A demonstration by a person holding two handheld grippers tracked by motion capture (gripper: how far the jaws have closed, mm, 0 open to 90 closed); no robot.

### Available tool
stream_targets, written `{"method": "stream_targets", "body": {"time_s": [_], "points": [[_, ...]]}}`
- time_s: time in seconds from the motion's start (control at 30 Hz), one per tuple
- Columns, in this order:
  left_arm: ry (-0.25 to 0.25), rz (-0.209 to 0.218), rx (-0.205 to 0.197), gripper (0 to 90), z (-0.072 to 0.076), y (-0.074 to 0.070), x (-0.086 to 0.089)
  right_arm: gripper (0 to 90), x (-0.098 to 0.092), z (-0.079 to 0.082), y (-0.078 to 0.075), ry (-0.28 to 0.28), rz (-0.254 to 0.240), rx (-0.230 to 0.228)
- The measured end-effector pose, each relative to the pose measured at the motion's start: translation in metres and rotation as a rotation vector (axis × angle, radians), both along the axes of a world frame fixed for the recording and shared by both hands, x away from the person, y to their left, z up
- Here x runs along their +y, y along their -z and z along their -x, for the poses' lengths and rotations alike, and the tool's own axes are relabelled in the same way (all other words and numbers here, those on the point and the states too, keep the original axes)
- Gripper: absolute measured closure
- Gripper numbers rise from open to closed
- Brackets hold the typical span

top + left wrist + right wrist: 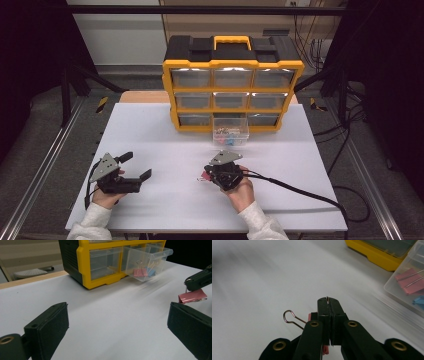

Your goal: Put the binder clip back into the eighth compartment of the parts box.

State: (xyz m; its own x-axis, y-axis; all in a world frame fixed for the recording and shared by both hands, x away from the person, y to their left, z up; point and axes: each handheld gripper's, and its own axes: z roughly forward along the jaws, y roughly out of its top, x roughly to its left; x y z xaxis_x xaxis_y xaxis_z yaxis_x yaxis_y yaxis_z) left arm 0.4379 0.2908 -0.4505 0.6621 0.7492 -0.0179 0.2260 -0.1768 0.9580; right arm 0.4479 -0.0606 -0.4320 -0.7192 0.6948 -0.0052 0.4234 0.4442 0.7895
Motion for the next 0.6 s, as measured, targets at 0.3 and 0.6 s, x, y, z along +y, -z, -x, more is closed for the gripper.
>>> {"method": "stream_targets", "body": {"time_s": [0.3, 0.6], "points": [[0.001, -0.002, 0.001, 3.1, 0.0, 0.0, 0.0, 89.2, -0.01, 0.001, -0.014, 0.011, -0.042, -0.022], [0.001, -0.001, 0.0, 3.1, 0.0, 0.0, 0.0, 89.2, -0.024, 0.0, -0.03, 0.036, -0.09, -0.044]]}}
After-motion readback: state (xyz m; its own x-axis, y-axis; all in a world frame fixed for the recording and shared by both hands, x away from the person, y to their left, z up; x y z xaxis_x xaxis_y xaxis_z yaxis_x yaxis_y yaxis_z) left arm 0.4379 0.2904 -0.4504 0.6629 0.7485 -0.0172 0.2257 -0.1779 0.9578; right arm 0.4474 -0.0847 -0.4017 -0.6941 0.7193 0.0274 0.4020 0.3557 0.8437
